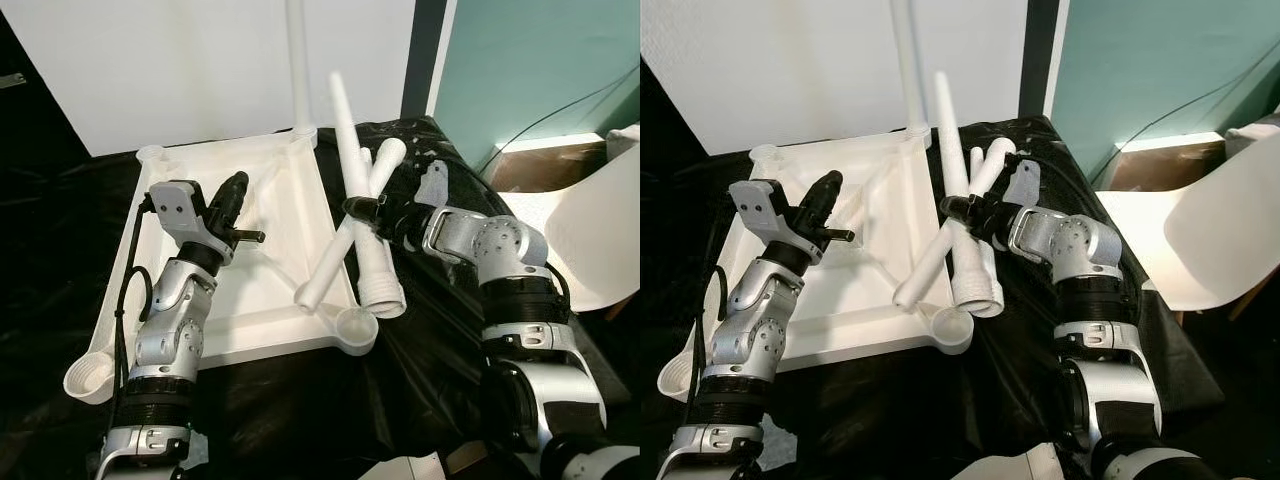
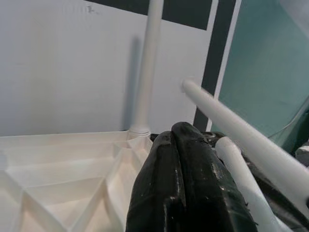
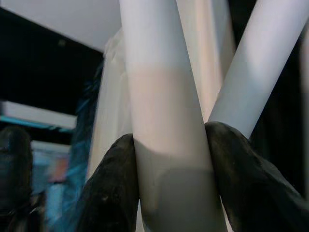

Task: Building children table

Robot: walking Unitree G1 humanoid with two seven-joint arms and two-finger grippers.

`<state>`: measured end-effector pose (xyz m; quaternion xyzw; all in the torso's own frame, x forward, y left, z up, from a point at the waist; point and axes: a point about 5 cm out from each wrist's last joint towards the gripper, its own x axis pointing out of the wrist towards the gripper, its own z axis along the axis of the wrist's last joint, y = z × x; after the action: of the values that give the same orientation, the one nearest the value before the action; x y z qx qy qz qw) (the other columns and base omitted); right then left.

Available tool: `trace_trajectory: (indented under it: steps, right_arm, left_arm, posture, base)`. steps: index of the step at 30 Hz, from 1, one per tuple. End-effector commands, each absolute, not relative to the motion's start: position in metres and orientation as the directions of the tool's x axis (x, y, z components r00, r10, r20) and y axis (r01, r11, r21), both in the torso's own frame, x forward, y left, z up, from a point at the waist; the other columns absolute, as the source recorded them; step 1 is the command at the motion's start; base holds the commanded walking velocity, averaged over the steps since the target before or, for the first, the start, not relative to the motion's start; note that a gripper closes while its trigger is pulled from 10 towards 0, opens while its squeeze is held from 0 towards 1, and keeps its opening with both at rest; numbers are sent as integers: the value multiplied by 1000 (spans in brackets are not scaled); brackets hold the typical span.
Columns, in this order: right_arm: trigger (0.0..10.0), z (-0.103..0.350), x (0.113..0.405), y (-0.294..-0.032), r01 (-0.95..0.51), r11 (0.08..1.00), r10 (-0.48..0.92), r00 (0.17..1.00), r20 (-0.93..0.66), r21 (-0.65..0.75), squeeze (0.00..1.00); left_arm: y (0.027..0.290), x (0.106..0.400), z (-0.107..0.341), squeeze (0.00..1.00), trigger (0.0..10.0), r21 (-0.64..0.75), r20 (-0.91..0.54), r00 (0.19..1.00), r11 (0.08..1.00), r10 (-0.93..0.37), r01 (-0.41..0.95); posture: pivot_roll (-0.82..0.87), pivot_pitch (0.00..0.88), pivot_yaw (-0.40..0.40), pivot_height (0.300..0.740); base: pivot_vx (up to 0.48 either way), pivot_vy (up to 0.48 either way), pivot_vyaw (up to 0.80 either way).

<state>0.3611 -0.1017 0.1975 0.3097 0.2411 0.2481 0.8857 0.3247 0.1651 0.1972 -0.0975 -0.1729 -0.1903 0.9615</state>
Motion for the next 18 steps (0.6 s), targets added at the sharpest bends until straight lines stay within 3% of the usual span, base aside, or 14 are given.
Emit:
trace_trajectory:
  steps: [1, 7, 18]
  right_arm:
    - [0, 196, 359, -99, -289, 642, 626, 732, -268, 710, 0]
    - [0, 170, 355, -101, -157, 581, 638, 697, -327, 799, 0]
    - [0, 151, 355, -119, 24, 561, 574, 709, -410, 827, 0]
  left_arm:
    - [165, 321, 197, 0, 10000, -81, 376, 845, 896, -379, 437]
    - [164, 324, 199, 0, 10000, -79, 378, 843, 894, -382, 440]
    - [155, 327, 200, 0, 10000, -76, 377, 831, 880, -410, 469]
  posture:
    - [1, 0, 50, 740]
    - [-12, 0, 58, 740]
    - [-32, 0, 69, 740]
  base:
    - [0, 0, 0]
    - [0, 0, 0]
    - [0, 0, 0]
